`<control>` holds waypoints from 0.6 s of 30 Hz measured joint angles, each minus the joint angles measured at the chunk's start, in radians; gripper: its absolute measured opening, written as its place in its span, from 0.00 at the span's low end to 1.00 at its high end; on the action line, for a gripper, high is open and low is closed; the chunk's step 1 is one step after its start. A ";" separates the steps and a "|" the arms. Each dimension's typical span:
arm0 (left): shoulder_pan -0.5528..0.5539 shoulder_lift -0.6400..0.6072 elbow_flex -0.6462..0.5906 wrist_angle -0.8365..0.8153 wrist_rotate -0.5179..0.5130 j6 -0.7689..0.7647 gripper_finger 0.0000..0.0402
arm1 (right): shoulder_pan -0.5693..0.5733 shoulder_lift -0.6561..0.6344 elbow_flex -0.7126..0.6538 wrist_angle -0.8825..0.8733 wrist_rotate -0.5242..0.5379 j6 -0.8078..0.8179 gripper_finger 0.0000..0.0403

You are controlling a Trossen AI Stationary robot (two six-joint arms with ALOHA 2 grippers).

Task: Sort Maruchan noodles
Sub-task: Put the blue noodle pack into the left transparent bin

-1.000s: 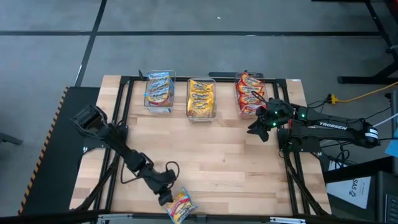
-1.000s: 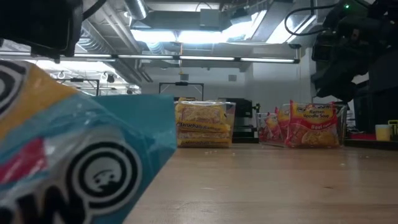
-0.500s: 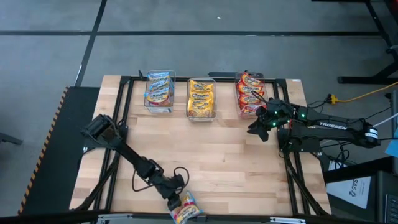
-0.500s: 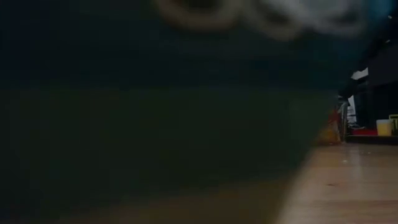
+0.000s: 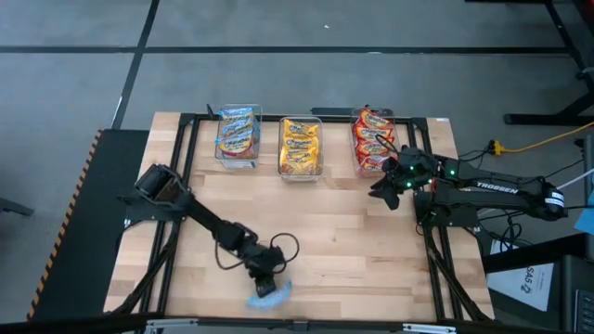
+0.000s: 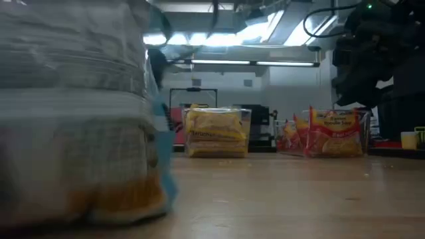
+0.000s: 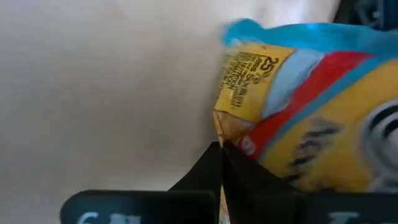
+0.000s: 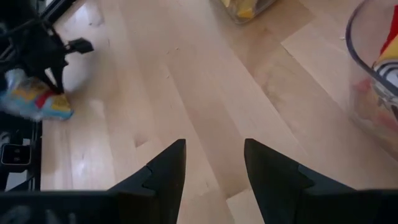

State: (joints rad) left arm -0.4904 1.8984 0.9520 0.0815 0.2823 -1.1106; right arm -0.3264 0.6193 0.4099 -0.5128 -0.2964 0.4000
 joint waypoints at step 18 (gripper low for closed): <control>0.317 -0.314 -0.001 -0.385 -0.042 0.353 0.00 | 0.000 0.000 -0.046 -0.056 0.043 0.071 0.42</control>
State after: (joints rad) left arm -0.1737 1.5846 0.9508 -0.3032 0.2403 -0.7579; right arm -0.3267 0.6193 0.3642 -0.5684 -0.2532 0.4708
